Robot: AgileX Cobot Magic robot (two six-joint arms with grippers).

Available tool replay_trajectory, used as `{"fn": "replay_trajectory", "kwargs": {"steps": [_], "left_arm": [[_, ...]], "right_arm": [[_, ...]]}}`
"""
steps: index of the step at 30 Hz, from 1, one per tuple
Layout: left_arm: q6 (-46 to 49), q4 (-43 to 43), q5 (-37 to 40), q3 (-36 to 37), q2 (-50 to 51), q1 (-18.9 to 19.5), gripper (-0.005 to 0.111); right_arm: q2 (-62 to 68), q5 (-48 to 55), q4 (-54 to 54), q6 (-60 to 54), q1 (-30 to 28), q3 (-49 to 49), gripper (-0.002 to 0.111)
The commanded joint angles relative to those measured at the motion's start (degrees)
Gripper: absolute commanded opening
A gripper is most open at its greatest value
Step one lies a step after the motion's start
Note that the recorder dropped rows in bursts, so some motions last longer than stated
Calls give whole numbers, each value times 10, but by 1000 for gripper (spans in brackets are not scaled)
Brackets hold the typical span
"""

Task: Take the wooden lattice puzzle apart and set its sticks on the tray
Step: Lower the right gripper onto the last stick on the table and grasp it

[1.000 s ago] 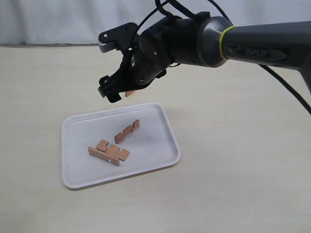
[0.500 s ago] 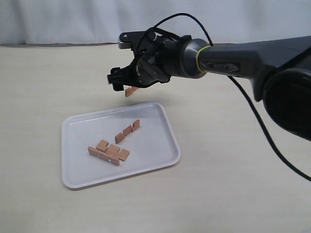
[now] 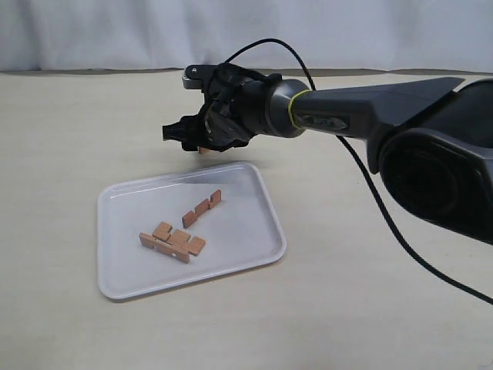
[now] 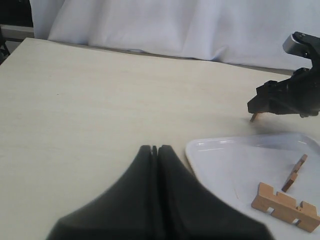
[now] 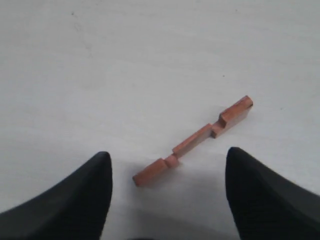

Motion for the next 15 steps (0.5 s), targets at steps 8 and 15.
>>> {"fn": "replay_trajectory", "kwargs": {"steps": [8,15], "left_arm": [[-1,-4,-5,1,-1,-1,0],[-1,-4,-5,1,-1,-1,0]], "right_arm": [[10,-29,-5,39,-1,-3,45],[22,-31,-5,43,-1,-3,45]]}}
